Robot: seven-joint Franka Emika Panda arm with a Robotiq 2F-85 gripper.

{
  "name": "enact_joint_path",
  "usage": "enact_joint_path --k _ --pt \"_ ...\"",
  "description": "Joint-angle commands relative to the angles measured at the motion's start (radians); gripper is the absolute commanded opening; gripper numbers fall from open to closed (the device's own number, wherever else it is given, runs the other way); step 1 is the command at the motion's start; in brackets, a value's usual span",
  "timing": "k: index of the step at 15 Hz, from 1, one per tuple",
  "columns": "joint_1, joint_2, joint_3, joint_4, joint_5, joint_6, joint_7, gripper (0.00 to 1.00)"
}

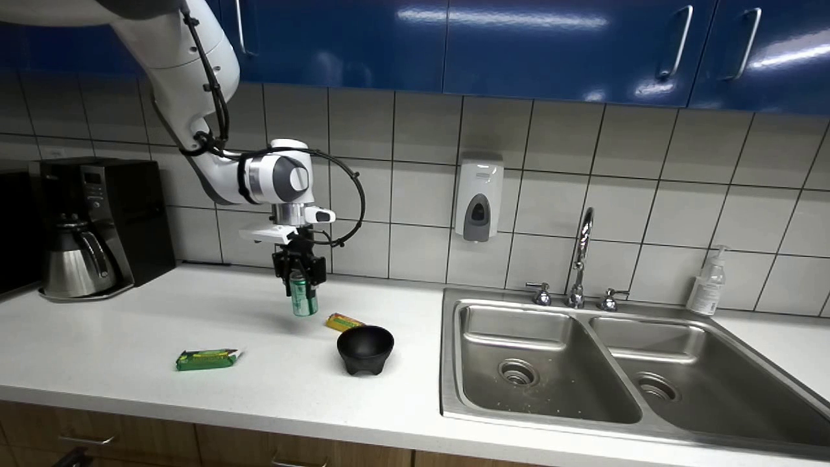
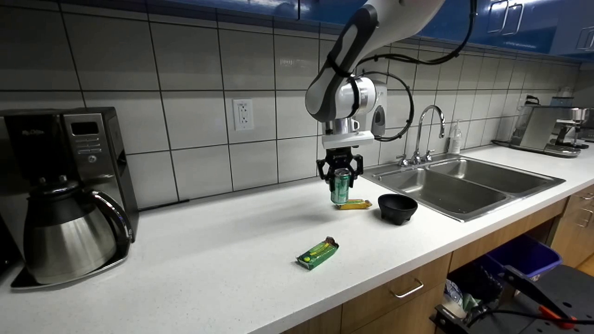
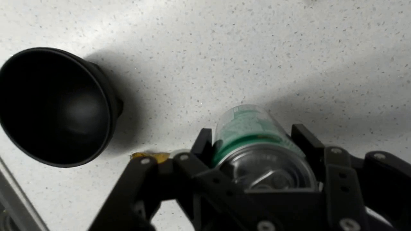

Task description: Lift the drink can and put it in the black bowl.

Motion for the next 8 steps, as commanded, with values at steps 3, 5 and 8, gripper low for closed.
enact_joint_path --k 3,5,8 --pt "-0.03 -0.115 -0.02 -0.118 -0.011 0.039 -0.001 0.41" --pt "-0.036 -0.133 -0.029 -0.138 -0.016 0.045 0.0 0.41" --pt "-0.044 -0.152 -0.042 -0.166 -0.02 0.053 0.003 0.41"
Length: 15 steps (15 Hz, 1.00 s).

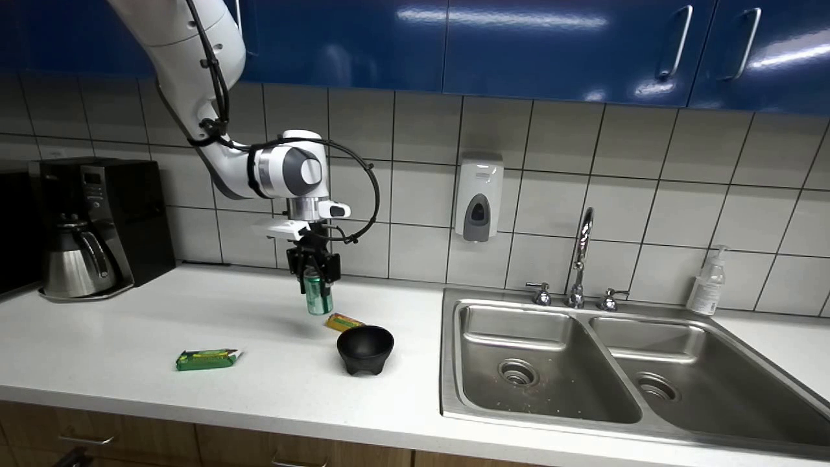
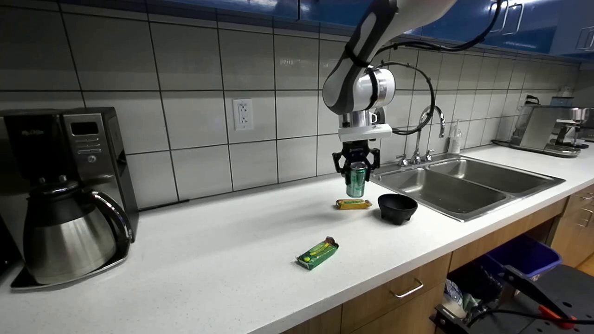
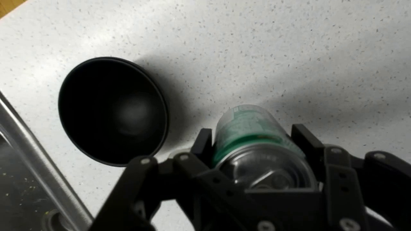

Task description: Lift the drink can and put it in the black bowl.

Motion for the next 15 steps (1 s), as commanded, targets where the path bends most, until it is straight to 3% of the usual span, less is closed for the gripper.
enact_joint_path --k 1,15 --pt "-0.02 -0.069 -0.005 -0.072 -0.017 0.023 0.001 0.41" --pt "-0.089 -0.124 -0.061 -0.172 -0.017 0.064 -0.009 0.41"
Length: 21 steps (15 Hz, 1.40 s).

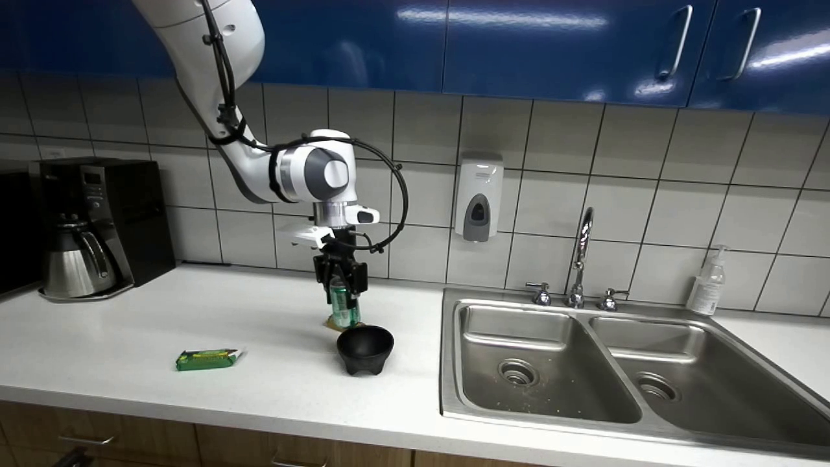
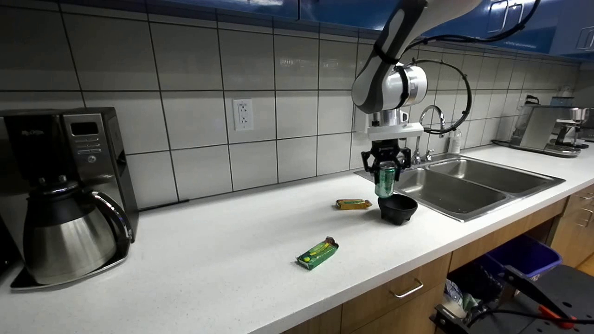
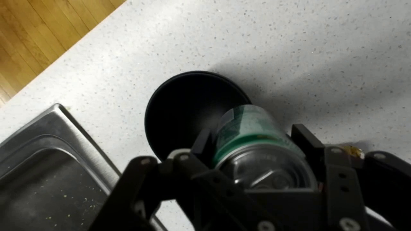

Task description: Lift the drink can and put it in the black bowl.

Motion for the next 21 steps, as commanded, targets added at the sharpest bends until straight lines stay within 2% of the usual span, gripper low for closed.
enact_joint_path --k 1,12,21 --pt "-0.029 -0.045 0.001 -0.048 -0.013 0.024 -0.01 0.41" --pt "-0.096 0.023 0.01 -0.019 0.015 0.03 -0.057 0.41" --pt "-0.123 0.11 0.031 0.025 0.043 0.05 -0.102 0.41"
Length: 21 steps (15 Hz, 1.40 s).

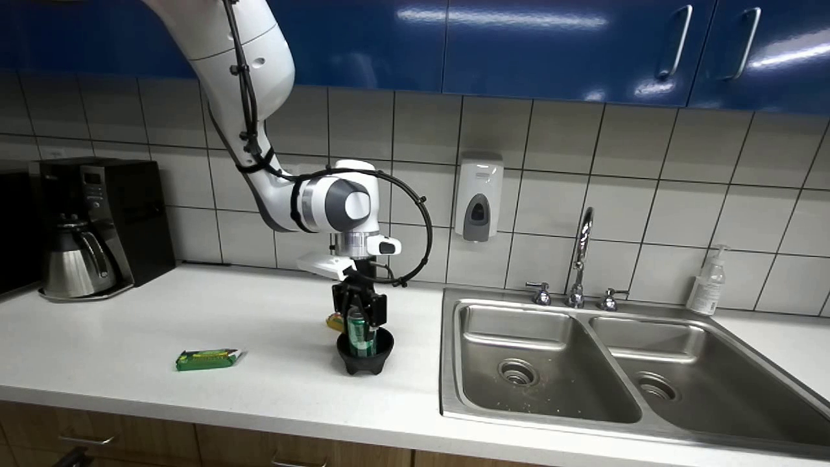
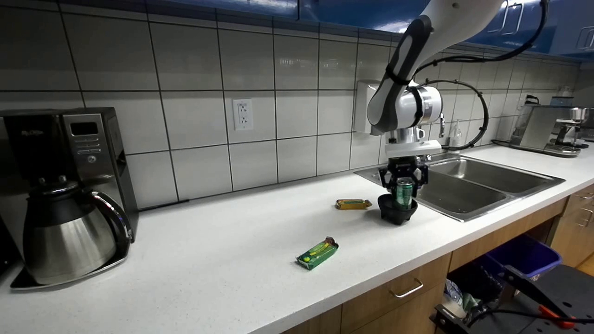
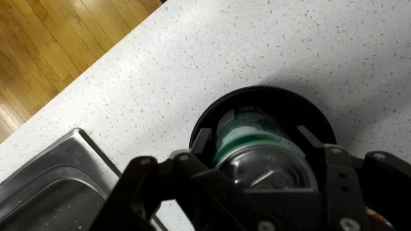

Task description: Lift the drink can and put it in the black bowl.

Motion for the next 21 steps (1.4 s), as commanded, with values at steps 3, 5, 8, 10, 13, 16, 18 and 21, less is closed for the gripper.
enact_joint_path --k 3,5,8,10,13,16,18,21 --pt "-0.035 0.048 0.031 0.055 0.04 -0.001 -0.054 0.41" --pt "-0.037 0.058 0.034 0.064 0.046 -0.002 -0.059 0.41" --pt "-0.04 0.064 0.037 0.073 0.055 -0.003 -0.063 0.72" --pt "-0.038 0.062 0.036 0.075 0.056 -0.004 -0.061 0.98" --pt "-0.034 0.055 0.033 0.079 0.053 0.0 -0.056 1.0" --pt "-0.027 0.037 0.028 0.076 0.046 0.0 -0.052 1.0" --pt "-0.021 0.015 0.027 0.065 0.037 -0.006 -0.056 1.0" --pt "-0.009 -0.031 0.027 0.038 0.021 -0.014 -0.071 1.0"
